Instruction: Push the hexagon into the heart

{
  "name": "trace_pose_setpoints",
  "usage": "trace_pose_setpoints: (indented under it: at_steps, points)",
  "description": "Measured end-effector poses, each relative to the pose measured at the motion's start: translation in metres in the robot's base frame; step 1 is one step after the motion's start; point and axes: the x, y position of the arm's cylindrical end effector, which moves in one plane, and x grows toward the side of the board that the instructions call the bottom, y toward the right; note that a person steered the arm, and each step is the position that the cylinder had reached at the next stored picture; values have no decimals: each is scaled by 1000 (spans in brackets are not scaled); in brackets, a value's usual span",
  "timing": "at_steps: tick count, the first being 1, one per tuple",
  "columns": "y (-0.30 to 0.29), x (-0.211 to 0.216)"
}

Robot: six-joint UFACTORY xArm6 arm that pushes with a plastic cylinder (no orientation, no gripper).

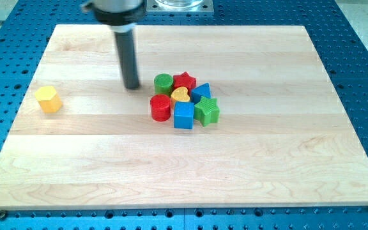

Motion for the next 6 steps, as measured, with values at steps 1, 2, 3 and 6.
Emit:
trace_pose_setpoints:
  at_steps: [1, 2, 3, 6]
  points:
    - [-95, -15]
    - [-170, 2]
    - [-169, 14]
    - [-56, 68]
